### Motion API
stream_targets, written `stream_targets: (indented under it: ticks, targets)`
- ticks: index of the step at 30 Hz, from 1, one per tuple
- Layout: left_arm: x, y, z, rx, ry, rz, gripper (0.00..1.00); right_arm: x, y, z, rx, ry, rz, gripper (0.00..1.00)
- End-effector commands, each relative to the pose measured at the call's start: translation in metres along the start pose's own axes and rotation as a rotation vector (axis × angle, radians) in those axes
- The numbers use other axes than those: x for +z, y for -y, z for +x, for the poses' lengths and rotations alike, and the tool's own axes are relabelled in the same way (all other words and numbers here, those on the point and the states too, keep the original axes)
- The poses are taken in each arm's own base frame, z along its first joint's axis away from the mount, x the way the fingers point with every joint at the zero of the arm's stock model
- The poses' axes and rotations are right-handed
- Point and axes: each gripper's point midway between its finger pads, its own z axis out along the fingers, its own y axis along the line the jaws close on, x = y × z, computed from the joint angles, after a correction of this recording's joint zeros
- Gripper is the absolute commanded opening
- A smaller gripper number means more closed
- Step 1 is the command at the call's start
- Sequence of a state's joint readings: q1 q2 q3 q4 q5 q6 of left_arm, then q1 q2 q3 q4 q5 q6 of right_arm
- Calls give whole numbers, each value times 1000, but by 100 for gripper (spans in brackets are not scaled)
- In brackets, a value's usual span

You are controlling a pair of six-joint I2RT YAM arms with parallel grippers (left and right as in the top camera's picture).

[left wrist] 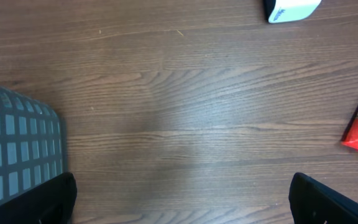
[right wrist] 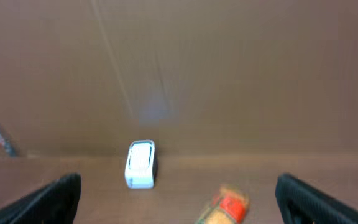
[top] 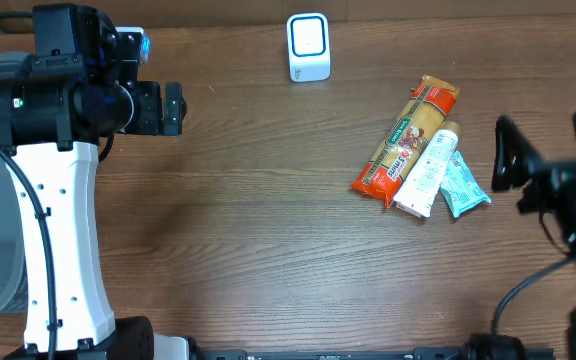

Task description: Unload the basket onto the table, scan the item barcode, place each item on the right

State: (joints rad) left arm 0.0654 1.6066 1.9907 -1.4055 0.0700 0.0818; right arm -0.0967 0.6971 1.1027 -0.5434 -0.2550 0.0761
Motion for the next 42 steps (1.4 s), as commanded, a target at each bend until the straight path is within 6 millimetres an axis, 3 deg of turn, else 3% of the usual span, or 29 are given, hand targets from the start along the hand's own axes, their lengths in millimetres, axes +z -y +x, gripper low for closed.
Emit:
stream_targets:
  ticks: [1, 7, 14, 19, 25, 42]
  targets:
    - [-5, 0, -4, 14, 20, -4, 100, -6, 7, 34, -20, 67, 9, 100]
    - [-5, 0, -4, 14, 20, -4, 100, -12, 14, 95, -39, 136, -1, 100]
    - [-5, 0, -4, 14, 20, -4, 100, -5, 26, 174, -38, 134, -6, 100]
    - [-5, 0, -4, 14, 20, -4, 100, -2, 27, 213, -34, 123, -29, 100]
    - [-5, 0, -4, 14, 20, -4, 100, 3, 38, 238, -19, 78, 22, 100]
    - [-5, 0, -4, 14, 20, -4, 100, 3, 39, 239, -18, 77, 29, 100]
